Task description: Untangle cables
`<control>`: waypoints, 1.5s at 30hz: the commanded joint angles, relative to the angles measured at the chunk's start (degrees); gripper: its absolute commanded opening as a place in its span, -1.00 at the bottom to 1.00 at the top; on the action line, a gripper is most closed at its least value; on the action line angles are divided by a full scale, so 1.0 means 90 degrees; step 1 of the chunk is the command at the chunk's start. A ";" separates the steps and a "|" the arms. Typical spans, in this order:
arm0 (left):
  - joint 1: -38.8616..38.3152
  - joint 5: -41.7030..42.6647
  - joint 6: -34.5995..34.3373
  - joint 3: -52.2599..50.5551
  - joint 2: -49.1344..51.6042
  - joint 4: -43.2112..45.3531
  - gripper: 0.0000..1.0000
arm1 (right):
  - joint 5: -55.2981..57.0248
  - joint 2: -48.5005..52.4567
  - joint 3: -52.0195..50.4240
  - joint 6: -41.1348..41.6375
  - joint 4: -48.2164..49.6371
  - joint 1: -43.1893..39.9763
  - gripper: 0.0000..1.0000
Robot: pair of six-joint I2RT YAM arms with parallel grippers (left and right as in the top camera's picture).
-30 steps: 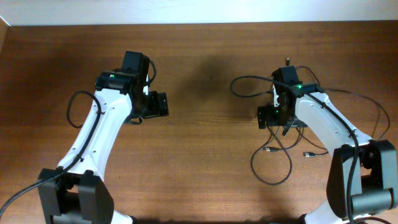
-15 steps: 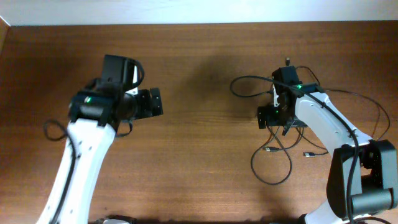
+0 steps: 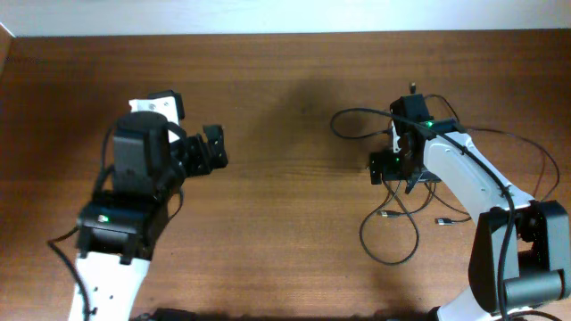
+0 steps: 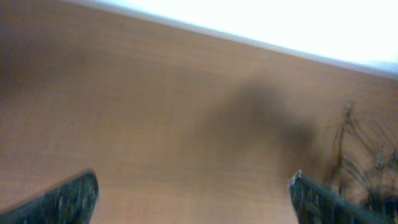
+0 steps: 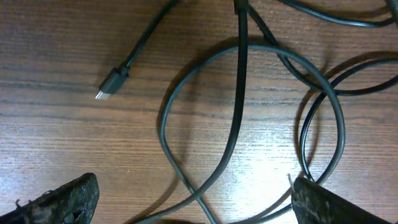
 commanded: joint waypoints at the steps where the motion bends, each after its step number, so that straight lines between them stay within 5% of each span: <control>1: 0.0022 -0.0017 0.0058 -0.1778 -0.0573 0.2477 0.98 | -0.0034 -0.0024 0.0097 0.0007 0.0022 -0.0027 0.97; 5: 0.0022 -0.0017 0.0056 -0.4065 -0.1180 0.5860 0.98 | -0.0034 -0.0024 0.0097 0.0005 0.0022 -0.0027 0.97; 8: 0.0036 -0.0019 0.0056 -0.5260 -0.1632 0.7189 0.98 | -0.0034 -0.0024 0.0097 0.0005 0.0022 -0.0027 0.97; 15: 0.0311 -0.0070 0.0053 -0.7065 -0.2737 0.8332 0.98 | -0.0034 -0.0024 0.0097 0.0005 0.0022 -0.0027 0.97; 20: 0.0379 -0.0243 0.0058 -0.7322 -0.3759 0.7356 0.98 | -0.0034 -0.0024 0.0100 0.0007 0.0022 -0.0027 0.97; 27: 0.0381 -0.0872 0.0126 -0.7322 -0.6482 0.4095 0.98 | -0.0034 -0.0024 0.0097 0.0005 0.0022 -0.0027 0.97; 34: 0.0420 -0.0058 0.1885 -0.7320 -0.6810 0.4017 0.98 | -0.0034 -0.0024 0.0097 0.0005 0.0022 -0.0027 0.97; 45: 0.0420 -0.0058 0.1887 -0.7320 -0.6805 0.4039 0.98 | -0.0034 -0.0024 0.0097 0.0005 0.0022 -0.0027 0.97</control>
